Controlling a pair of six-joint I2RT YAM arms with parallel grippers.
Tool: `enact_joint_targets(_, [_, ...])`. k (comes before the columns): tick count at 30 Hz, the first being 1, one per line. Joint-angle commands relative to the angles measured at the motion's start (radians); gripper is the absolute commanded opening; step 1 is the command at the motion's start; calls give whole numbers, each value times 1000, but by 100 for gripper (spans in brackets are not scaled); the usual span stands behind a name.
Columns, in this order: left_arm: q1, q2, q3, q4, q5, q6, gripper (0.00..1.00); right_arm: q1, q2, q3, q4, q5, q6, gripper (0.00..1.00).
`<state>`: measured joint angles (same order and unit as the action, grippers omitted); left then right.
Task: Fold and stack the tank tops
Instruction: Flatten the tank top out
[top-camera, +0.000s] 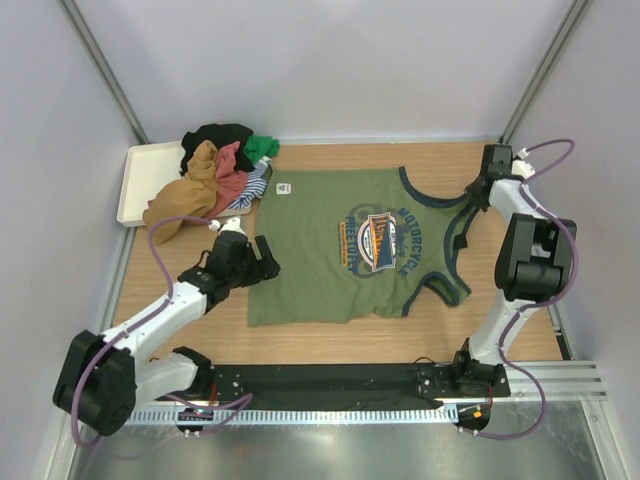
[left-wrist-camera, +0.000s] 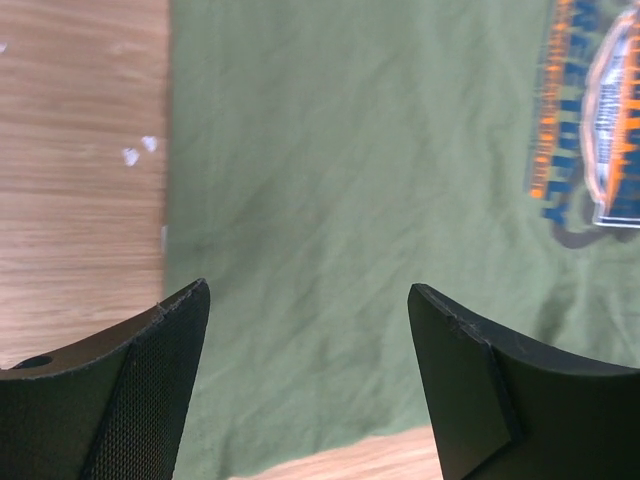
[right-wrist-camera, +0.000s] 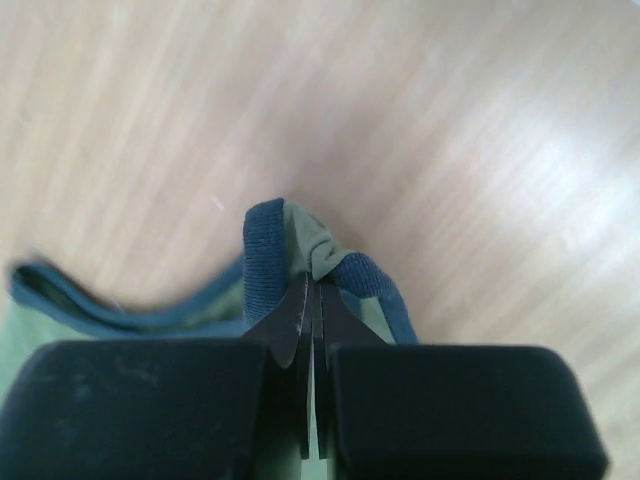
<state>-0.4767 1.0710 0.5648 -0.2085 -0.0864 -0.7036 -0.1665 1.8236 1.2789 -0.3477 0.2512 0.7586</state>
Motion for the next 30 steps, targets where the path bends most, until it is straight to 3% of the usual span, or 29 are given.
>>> enact_joint_targets(1, [50,81,-6,52,63,-17,80,-8,92,192,-28,66,-11,4])
enact_joint_targets(4, [58,99,-16,58,82,-20,79,-14,213,356,-101,31,-59,39])
enact_joint_targets(5, [58,95,-23,57,77,-20,80,-14,247,391,-131,39,-61,71])
enact_joint_targets(6, [59,87,-25,48,73,-19,79,-14,250,422,-155,49,-61,83])
enact_joint_targets(8, [59,57,-31,26,65,-13,80,-14,186,386,-148,43,-68,85])
enact_joint_targets(13, [59,-6,-40,-9,34,6,81,-14,-35,102,-85,20,-62,85])
enact_joint_targets(16, [59,-28,-40,-32,16,16,81,-14,-151,-19,-138,14,-27,82])
enact_joint_targets(21, [81,-49,-51,-34,24,27,82,-14,-253,-127,-321,80,10,69])
enact_joint_targets(30, [87,-178,-106,-14,-18,73,83,-16,-641,-440,-367,-39,36,70])
